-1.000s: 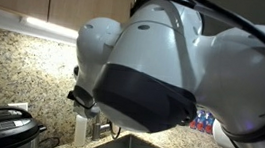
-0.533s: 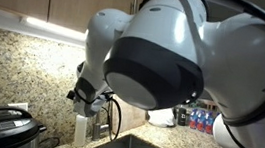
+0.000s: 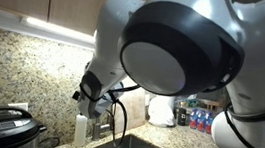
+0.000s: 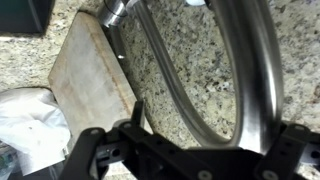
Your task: Turn the faucet to the right
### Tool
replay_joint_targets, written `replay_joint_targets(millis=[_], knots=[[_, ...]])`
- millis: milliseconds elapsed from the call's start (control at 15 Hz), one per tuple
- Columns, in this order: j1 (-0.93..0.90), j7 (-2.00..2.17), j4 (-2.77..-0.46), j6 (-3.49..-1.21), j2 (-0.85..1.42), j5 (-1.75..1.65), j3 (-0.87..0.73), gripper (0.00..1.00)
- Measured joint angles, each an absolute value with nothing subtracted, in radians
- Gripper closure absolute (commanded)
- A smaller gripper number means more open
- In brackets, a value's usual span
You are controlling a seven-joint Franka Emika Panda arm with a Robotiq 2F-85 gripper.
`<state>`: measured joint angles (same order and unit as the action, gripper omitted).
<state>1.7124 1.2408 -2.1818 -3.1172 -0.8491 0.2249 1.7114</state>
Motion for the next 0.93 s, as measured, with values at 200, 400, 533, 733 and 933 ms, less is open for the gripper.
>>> replay_joint_targets(millis=[200,400,533,733,933], knots=[[1.645,1.241,-2.258,-3.112,-0.849,0.241,1.651,0.00],[1.601,1.241,-2.310,-3.104,-0.842,0.241,1.603,0.00],[1.586,1.238,-2.331,-3.104,-0.824,0.241,1.584,0.00],[1.574,1.204,-2.347,-3.104,-0.770,0.241,1.566,0.00],[1.564,1.162,-2.356,-3.102,-0.708,0.241,1.549,0.00]])
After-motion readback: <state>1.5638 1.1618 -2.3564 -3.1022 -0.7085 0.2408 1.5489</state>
